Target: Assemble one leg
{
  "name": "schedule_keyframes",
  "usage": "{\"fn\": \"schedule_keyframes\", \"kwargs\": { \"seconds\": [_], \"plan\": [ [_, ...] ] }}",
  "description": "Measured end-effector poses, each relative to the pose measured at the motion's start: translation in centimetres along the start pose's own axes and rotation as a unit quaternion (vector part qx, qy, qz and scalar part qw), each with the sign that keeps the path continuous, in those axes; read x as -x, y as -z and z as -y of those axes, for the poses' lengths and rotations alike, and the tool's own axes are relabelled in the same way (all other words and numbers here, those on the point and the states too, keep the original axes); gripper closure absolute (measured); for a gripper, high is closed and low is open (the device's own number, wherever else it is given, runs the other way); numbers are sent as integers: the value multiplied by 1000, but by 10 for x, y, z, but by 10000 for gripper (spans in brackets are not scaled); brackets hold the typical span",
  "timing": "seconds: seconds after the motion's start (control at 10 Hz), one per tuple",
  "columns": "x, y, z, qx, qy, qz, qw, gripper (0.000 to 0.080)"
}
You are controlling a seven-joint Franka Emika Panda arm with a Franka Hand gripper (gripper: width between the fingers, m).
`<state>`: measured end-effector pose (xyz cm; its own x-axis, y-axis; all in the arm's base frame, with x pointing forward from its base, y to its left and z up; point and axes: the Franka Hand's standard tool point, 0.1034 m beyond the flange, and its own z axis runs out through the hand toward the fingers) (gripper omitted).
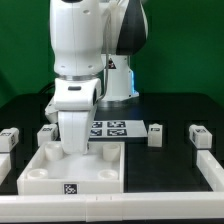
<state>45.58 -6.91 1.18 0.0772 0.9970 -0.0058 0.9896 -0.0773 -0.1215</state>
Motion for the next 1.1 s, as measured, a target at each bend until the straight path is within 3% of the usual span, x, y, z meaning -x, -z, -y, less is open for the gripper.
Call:
{"fn": "schedule_keyframes", "kwargs": {
  "seconds": [0.6, 1.1],
  "plan": [
    [-3, 0, -1, 1, 1, 1, 1000, 732],
    [-59, 0, -4, 5, 47, 1, 999, 732]
  ]
}}
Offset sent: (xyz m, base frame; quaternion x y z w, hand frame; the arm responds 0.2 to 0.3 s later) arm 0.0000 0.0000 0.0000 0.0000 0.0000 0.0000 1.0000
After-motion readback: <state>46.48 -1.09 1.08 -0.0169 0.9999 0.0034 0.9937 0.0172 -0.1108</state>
